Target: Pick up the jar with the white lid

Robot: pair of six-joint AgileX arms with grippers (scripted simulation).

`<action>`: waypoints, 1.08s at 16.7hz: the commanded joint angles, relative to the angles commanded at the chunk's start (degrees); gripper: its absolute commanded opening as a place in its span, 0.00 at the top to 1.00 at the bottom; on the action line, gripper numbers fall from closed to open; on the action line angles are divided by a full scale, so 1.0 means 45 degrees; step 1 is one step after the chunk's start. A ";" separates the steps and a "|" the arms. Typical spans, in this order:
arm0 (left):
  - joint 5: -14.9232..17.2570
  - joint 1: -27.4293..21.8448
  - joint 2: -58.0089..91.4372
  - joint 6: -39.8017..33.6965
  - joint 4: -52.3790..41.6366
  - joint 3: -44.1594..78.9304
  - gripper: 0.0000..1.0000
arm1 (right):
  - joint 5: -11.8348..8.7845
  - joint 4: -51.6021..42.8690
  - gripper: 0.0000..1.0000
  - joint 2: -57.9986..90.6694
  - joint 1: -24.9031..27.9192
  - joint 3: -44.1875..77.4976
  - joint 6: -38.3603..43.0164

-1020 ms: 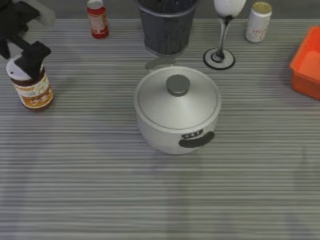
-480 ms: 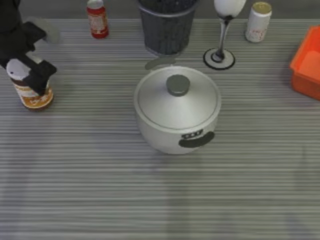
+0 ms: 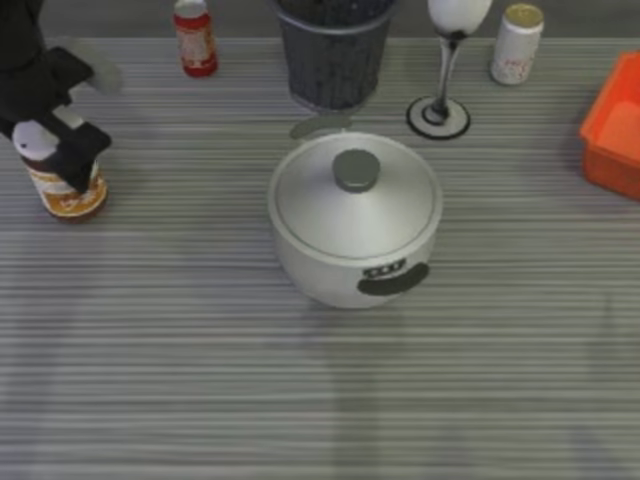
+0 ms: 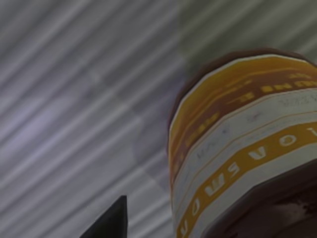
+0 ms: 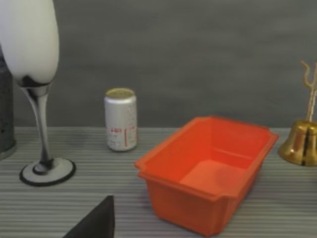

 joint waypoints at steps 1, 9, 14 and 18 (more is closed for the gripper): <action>0.0000 0.0000 0.0000 0.0000 0.0000 0.0000 0.30 | 0.0000 0.0000 0.00 0.0000 0.0000 0.0000 0.0000; 0.0000 0.0000 0.0000 0.0000 0.0000 0.0000 0.90 | 0.0000 0.0000 0.00 0.0000 0.0000 0.0000 0.0000; 0.0000 0.0000 0.0000 0.0000 0.0000 0.0000 1.00 | 0.0000 0.0000 0.00 0.0000 0.0000 0.0000 0.0000; 0.0000 0.0000 0.0000 0.0000 0.0000 0.0000 1.00 | 0.0000 0.0000 0.00 0.0000 0.0000 0.0000 0.0000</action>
